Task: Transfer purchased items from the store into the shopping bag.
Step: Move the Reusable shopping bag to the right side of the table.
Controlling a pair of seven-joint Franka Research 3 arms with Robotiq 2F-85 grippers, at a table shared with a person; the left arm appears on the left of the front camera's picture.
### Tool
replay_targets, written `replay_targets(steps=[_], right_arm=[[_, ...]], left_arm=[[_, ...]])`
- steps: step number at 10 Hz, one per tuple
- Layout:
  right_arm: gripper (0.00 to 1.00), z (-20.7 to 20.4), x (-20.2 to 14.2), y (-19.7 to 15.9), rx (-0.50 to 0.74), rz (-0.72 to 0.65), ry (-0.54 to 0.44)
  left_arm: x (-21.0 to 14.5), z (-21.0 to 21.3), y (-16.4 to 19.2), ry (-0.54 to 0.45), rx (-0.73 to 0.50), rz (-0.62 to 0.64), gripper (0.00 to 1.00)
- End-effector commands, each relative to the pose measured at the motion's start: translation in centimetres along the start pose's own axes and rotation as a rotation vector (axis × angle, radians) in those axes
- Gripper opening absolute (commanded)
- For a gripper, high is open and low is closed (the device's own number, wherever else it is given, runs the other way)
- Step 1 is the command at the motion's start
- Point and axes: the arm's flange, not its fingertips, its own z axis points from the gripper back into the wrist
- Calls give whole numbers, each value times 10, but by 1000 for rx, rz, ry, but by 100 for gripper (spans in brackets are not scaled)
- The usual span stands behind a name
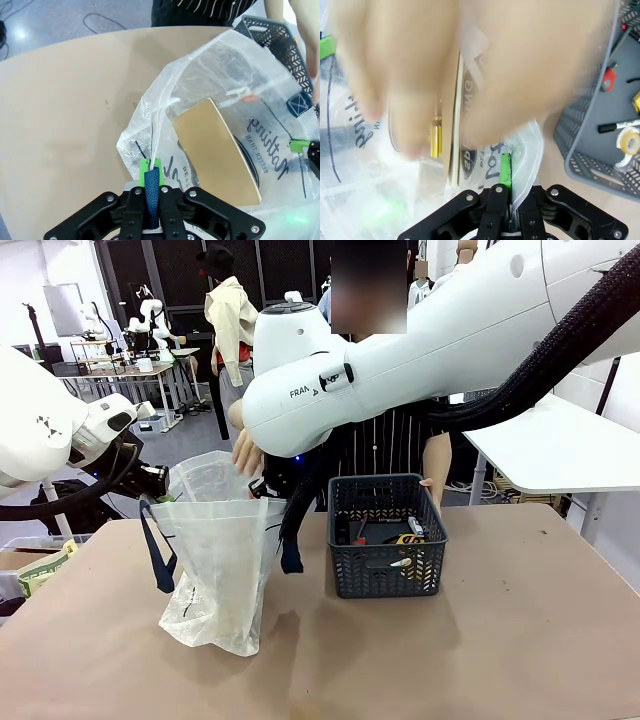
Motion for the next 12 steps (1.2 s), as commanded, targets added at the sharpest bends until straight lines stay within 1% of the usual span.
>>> replay_targets(steps=[1, 12], right_arm=[[0, -1, -2, 0, -2, -16, -2], [0, -1, -2, 0, -2, -16, -2]], left_arm=[[1, 1, 2, -6, 3, -6, 0], [1, 1, 2, -6, 3, -6, 0]])
